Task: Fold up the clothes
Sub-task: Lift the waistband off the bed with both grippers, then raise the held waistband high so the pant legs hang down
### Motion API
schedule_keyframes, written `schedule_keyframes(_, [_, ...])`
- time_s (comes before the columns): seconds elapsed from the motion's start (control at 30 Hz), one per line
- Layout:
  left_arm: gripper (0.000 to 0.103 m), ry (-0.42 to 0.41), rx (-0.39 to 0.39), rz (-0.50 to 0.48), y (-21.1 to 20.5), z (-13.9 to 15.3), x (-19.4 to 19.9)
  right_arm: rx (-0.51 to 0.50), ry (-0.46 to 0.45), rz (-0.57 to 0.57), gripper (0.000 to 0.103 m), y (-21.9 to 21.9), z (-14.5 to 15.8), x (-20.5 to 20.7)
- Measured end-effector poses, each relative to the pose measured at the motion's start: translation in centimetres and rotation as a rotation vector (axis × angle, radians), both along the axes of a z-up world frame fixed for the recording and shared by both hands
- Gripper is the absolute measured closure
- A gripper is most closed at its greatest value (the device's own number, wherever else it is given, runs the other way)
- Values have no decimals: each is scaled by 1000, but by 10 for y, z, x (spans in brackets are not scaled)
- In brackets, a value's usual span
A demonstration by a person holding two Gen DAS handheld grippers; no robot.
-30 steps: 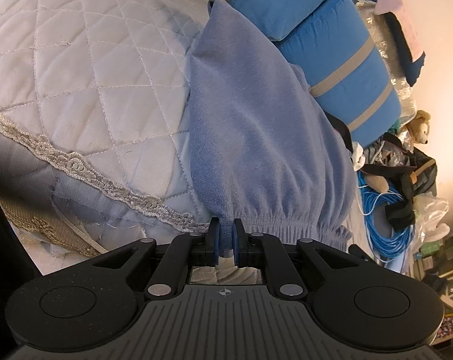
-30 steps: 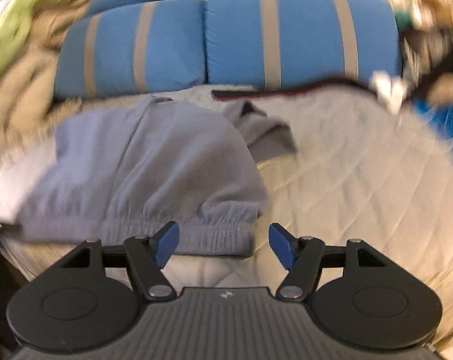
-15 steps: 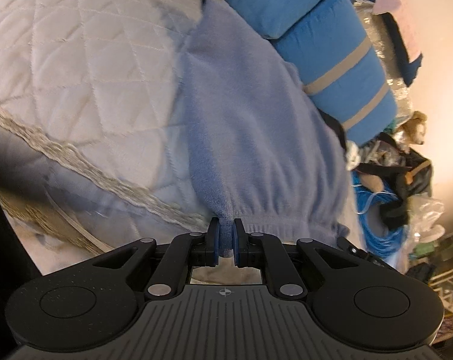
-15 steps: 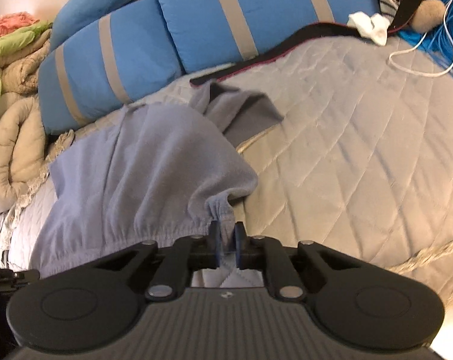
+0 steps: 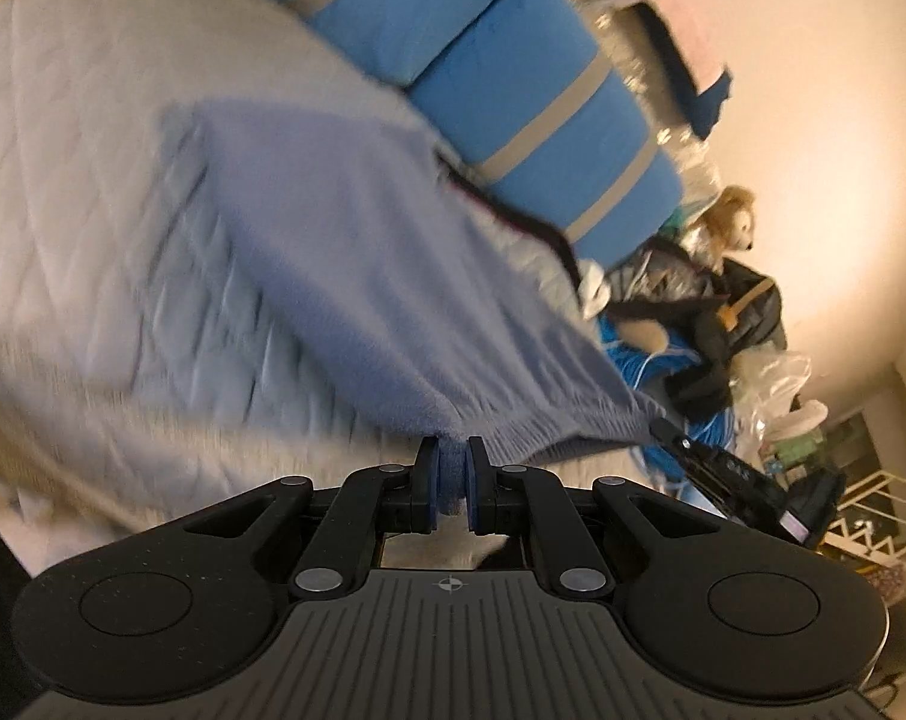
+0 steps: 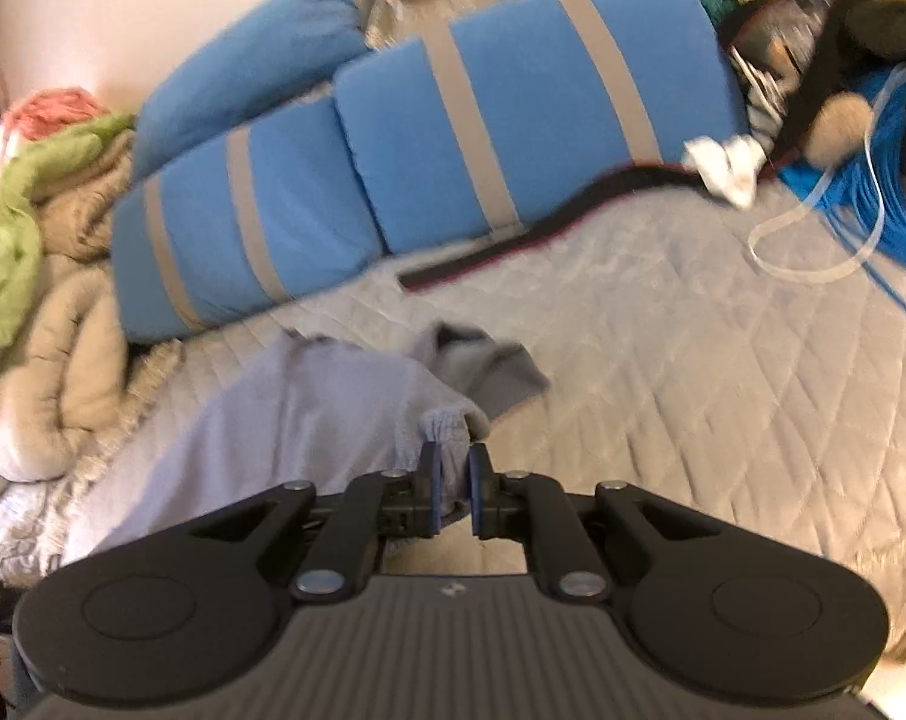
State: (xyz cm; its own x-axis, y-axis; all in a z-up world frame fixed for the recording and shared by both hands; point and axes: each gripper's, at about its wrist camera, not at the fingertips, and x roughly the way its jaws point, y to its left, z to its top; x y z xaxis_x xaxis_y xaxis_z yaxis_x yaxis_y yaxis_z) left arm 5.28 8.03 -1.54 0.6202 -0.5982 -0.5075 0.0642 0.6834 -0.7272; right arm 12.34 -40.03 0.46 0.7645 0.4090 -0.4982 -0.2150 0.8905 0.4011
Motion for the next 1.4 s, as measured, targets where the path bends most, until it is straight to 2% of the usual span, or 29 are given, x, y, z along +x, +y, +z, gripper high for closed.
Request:
schedule_keyframes(0.13, [96, -114, 25, 38, 21, 53, 14, 48, -74, 44, 103, 5, 40, 4])
schedule_keyframes(0.3, [96, -320, 96, 78, 34, 144, 24, 51, -217, 80, 103, 21, 107, 10])
schedule_keyframes(0.43, [96, -434, 134, 102, 32, 196, 23, 38, -327, 94, 103, 33, 155, 9])
schedule_keyframes(0.6, [96, -464, 136, 116, 30, 217, 22, 30, -393, 104, 103, 42, 188, 11])
schedule_keyframes(1.0, [96, -439, 93, 176, 64, 216, 19, 37, -408, 148, 103, 70, 206, 27])
schedule_keyframes(1.23, [96, -553, 130, 198, 60, 276, 42, 28, -452, 145, 103, 78, 229, 23])
schedule_keyframes(1.4, [96, -578, 146, 166, 32, 293, 63, 40, -417, 120, 103, 63, 221, 18])
